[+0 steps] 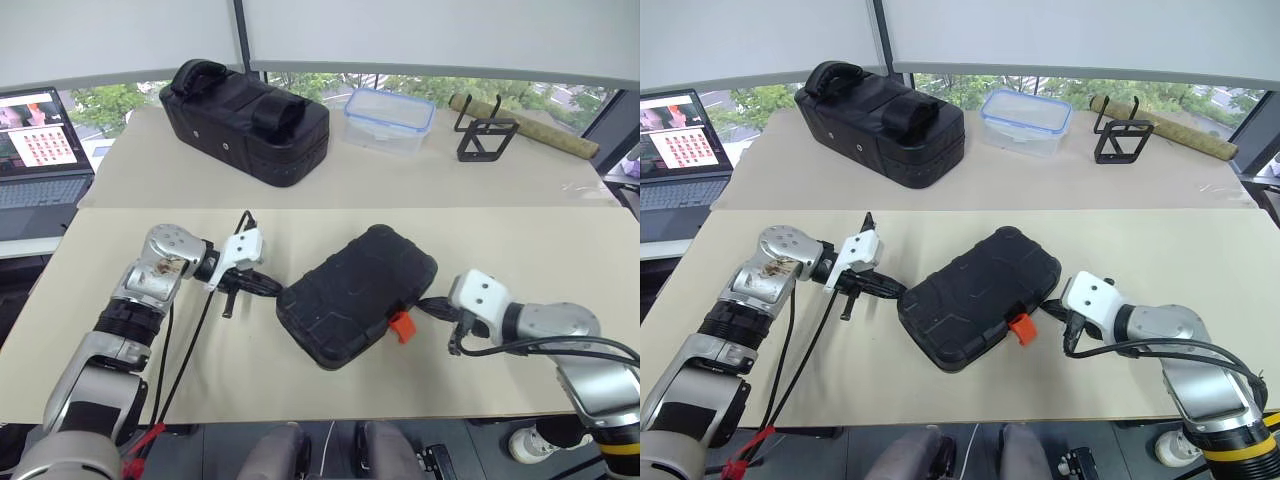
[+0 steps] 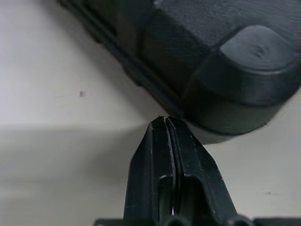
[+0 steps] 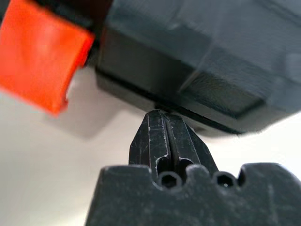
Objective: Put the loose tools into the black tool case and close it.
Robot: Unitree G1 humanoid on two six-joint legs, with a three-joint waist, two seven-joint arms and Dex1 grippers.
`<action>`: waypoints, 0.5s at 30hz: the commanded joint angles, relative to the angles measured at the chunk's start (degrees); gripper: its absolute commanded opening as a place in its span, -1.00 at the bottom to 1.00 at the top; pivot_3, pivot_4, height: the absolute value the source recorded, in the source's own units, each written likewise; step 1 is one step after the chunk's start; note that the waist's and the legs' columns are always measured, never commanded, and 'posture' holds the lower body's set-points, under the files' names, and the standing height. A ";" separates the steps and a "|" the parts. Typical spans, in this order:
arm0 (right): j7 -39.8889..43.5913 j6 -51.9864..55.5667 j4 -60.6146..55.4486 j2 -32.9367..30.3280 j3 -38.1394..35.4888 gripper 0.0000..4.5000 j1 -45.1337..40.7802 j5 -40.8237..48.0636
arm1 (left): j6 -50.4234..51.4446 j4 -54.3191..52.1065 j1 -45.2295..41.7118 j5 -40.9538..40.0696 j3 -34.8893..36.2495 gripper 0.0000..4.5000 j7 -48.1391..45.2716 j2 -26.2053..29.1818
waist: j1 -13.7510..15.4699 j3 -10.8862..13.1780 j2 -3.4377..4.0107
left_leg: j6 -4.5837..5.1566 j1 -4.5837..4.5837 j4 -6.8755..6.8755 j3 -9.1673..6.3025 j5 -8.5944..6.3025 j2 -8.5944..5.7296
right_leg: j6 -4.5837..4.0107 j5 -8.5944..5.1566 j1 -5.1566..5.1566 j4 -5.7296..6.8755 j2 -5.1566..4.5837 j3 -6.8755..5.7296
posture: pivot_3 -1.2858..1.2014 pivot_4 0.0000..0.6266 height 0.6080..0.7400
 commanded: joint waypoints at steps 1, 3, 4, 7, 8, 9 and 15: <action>4.63 6.19 -6.02 -1.35 -10.19 -1.00 2.73 12.09 | 15.27 -10.49 -7.45 -10.48 5.21 -0.96 2.30 -3.88 | 0.38 0.04 0.03 | 0.01 -0.03 0.08 0.00 0.00 -0.02 | 0.00 0.00 0.02 -0.01 0.07 0.00 | 0.03 -0.52 0.72; 6.70 8.37 -8.86 -2.10 -13.35 -1.00 5.07 16.76 | 16.87 -14.21 -7.75 -10.78 3.31 -0.96 3.56 -6.77 | 0.88 0.04 0.04 | 0.12 -0.24 0.41 -0.13 -0.01 -0.06 | 0.07 0.04 0.07 -0.06 0.10 0.04 | 0.03 -0.52 0.72; 6.85 9.08 -9.77 -2.23 -13.92 -1.00 5.75 17.96 | 15.59 -14.85 -7.33 -9.54 1.64 -0.96 4.04 -7.94 | 0.85 0.01 0.08 | 0.18 -0.23 0.52 -0.15 -0.06 -0.05 | 0.09 0.05 0.15 -0.05 0.12 0.08 | 0.03 -0.52 0.72; 6.35 9.83 -11.74 -2.28 -13.39 -1.00 7.37 18.88 | 10.13 -13.10 -6.32 -4.96 -3.49 -0.96 5.94 -11.83 | 0.78 -0.09 0.25 | 0.21 0.17 0.42 -0.12 -0.08 -0.05 | 0.15 0.08 0.56 -0.14 -0.03 0.16 | 0.03 -0.52 0.72; 5.79 9.31 -12.19 -1.96 -12.29 -1.00 7.76 18.24 | 7.66 -10.83 -6.31 -2.22 -6.15 -0.96 7.12 -13.43 | 0.73 -0.09 0.25 | 0.20 0.27 0.36 -0.09 -0.09 -0.04 | 0.15 0.08 0.64 -0.15 -0.15 0.18 | 0.03 -0.52 0.72; 5.17 8.91 -12.45 -1.53 -11.18 -1.00 7.93 17.59 | 4.45 -8.38 -6.20 0.67 -8.80 -0.96 8.04 -14.67 | 0.73 -0.08 0.24 | 0.20 0.26 0.33 -0.08 -0.08 -0.04 | 0.15 0.08 0.60 -0.14 -0.15 0.21 | 0.03 -0.52 0.72; 1.18 6.71 -11.96 0.61 -5.52 -1.00 7.22 13.46 | -12.04 0.06 -5.09 12.57 -18.18 -0.96 9.41 -14.56 | 0.95 -0.17 0.29 | 0.15 0.35 0.36 -0.04 -0.05 -0.03 | 0.09 0.11 0.67 -0.10 -0.26 0.27 | 0.03 -0.52 0.72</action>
